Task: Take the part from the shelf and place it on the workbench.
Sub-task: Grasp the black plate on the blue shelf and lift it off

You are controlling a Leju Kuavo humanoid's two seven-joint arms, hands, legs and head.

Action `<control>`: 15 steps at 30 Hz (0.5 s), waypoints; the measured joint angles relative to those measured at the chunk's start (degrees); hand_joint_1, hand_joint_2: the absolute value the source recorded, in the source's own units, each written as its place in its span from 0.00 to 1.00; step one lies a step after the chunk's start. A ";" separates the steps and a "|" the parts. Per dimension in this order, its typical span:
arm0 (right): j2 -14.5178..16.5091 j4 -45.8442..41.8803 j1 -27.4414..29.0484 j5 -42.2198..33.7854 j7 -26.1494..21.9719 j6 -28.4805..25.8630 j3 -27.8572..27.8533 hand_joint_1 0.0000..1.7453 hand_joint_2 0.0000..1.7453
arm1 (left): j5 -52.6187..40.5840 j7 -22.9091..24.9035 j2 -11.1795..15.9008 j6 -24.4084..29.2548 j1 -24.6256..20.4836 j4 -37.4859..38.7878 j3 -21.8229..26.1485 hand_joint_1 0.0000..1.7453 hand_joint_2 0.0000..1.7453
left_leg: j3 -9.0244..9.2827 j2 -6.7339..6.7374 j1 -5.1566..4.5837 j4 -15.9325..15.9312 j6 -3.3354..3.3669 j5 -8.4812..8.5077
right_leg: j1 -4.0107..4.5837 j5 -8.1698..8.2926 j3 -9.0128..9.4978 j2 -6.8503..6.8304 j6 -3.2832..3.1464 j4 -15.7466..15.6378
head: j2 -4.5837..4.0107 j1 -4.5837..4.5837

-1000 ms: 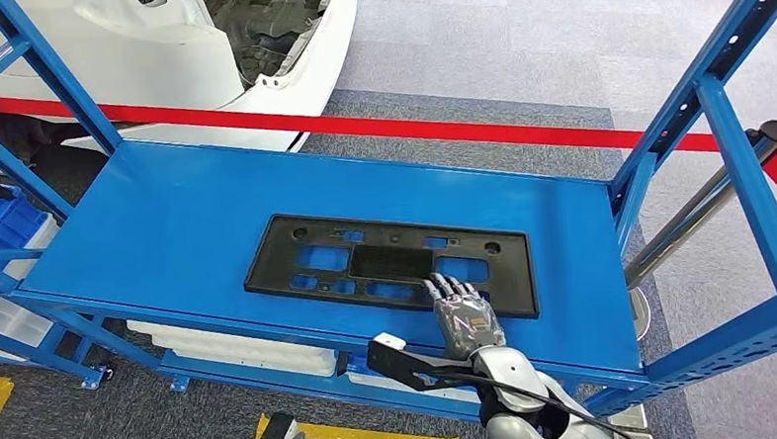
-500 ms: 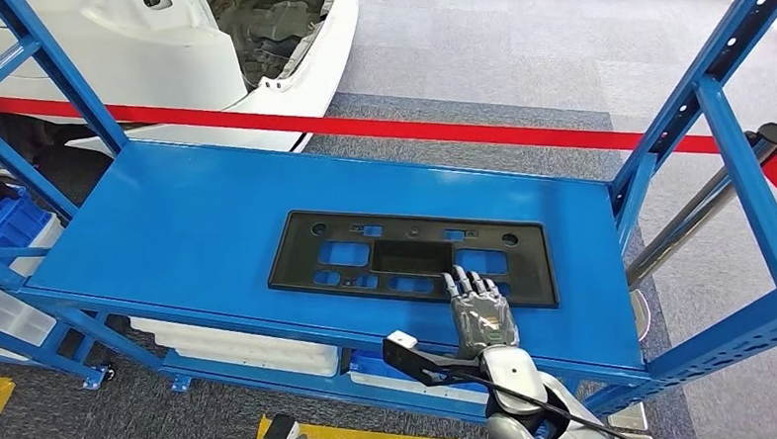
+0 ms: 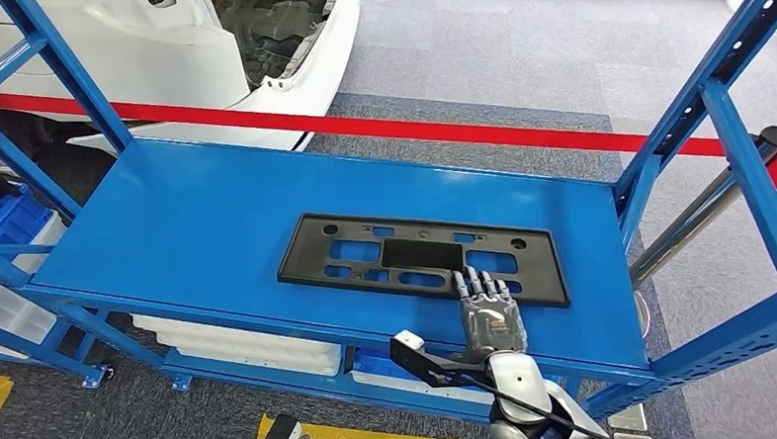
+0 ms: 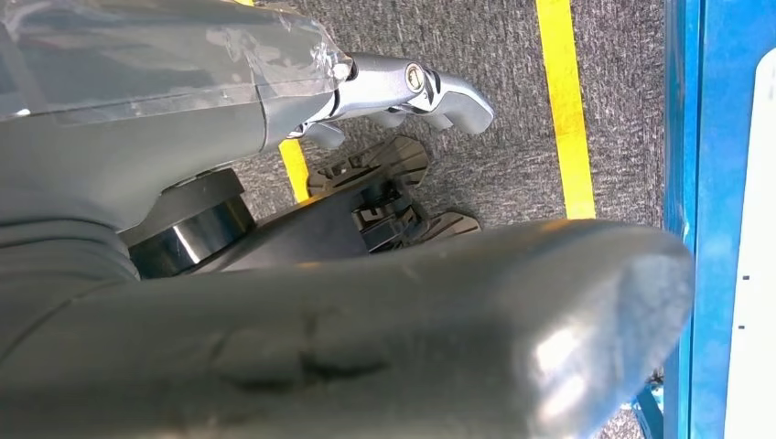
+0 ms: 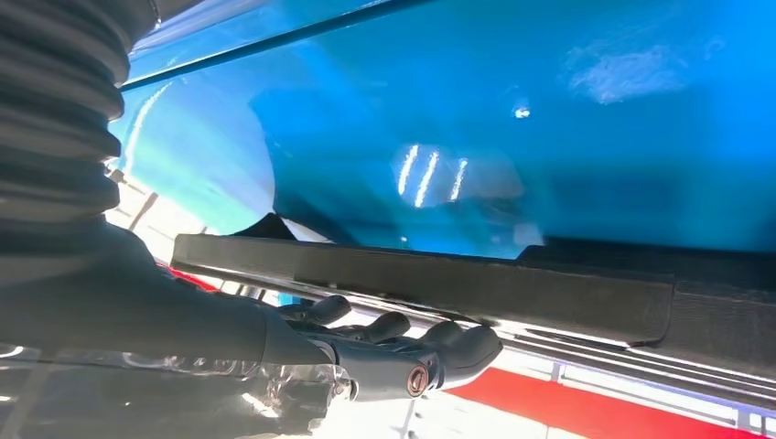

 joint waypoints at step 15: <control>-0.51 -5.61 -0.04 -0.55 0.37 -1.65 -1.75 0.00 1.00 | -0.02 -0.14 0.05 -0.42 0.05 0.02 -0.01 0.00 0.00 | -0.03 0.08 -0.05 0.04 0.02 0.00 | -0.05 0.04 -0.09 0.08 0.07 -0.03 | 0.00 0.04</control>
